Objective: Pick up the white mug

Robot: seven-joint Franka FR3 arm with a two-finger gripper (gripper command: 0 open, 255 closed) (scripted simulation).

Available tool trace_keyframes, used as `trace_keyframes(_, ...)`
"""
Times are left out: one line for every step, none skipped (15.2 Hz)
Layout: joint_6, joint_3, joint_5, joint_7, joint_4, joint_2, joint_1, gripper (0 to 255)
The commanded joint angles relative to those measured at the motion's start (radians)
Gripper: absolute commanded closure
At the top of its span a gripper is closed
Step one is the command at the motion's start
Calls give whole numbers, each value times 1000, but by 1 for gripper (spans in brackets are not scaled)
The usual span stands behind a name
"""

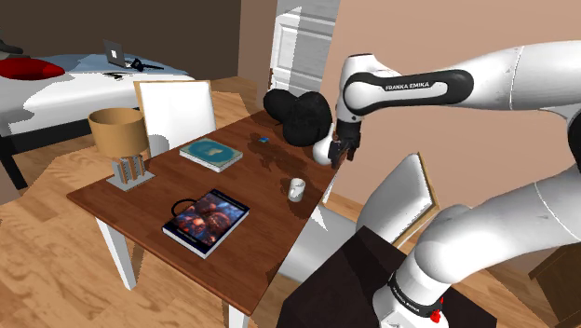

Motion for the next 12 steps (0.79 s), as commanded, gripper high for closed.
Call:
trace_keyframes(58, -16, -2, -12, 7, 66, -5, 0)
trace_keyframes(83, -26, -2, -21, 18, 103, -9, 0)
trace_keyframes(107, -36, -2, -30, 30, 141, -12, 0)
trace_keyframes(130, -45, -1, -40, 44, 179, -15, 0)
trace_keyframes(152, -54, 2, -50, 60, 218, -18, 0)
trace_keyframes(173, -62, 5, -60, 76, 257, -22, 0)
trace_keyframes(193, -70, 9, -71, 94, 296, -25, 0)
trace_keyframes(211, -78, 14, -82, 113, 336, -28, 0)
trace_keyframes(229, -85, 20, -93, 133, 375, -31, 0)
trace_keyframes(245, -92, 27, -104, 155, 415, -35, 0)
trace_keyframes(261, -98, 35, -116, 178, 455, -38, 0)
trace_keyframes(274, -103, 43, -128, 202, 495, -43, 0)
